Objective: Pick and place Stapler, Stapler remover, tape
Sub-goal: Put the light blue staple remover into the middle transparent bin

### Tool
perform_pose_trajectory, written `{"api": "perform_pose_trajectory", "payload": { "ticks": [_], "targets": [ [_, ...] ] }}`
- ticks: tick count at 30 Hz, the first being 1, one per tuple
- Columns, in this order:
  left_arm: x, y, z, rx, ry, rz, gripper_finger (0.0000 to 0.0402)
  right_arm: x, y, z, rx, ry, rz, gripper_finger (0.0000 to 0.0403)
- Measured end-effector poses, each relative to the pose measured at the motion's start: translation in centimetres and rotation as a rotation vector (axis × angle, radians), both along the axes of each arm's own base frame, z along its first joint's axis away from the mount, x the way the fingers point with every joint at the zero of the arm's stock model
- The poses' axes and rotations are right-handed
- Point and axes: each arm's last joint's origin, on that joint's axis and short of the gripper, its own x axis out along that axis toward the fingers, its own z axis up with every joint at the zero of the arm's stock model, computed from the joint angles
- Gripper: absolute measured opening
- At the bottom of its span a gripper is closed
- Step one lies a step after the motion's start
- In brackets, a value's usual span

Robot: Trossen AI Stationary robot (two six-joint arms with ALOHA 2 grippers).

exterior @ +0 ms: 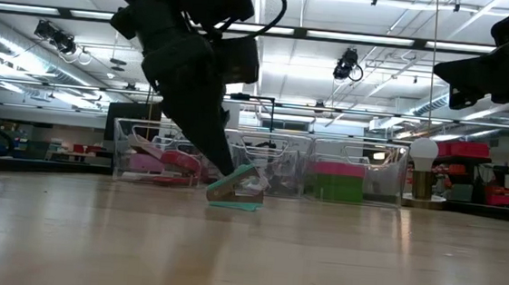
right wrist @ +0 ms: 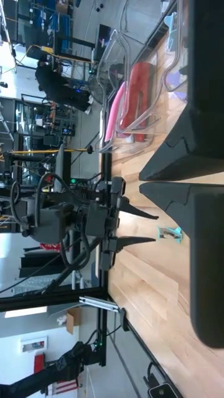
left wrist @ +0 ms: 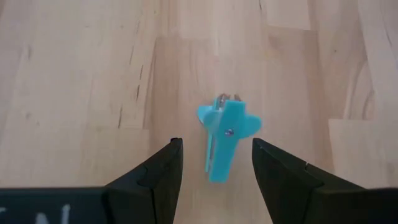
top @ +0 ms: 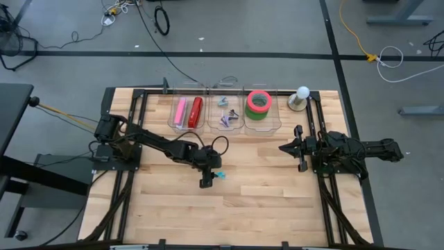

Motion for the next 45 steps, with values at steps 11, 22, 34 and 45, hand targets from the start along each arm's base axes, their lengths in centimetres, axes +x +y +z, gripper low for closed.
{"api": "perform_pose_trajectory", "payload": {
  "ticks": [11,22,34,45],
  "targets": [
    [-0.3,-0.4,-0.3,0.011,0.035,-0.019,0.0195,0.0,0.0,0.0,0.0,0.0,0.0,0.0018],
    [-0.2,-1.6,-2.0,0.013,0.083,-0.044,0.0195,0.0,0.0,0.0,0.0,0.0,0.0,0.0018],
    [0.2,-1.6,-1.7,0.029,0.025,-0.025,0.0195,0.0,0.0,0.0,0.0,0.001,0.0,0.0018],
    [0.2,-1.5,-1.7,0.047,0.024,-0.008,0.0179,0.0,0.0,0.0,0.0,0.001,0.0,0.0018]
  ]
}}
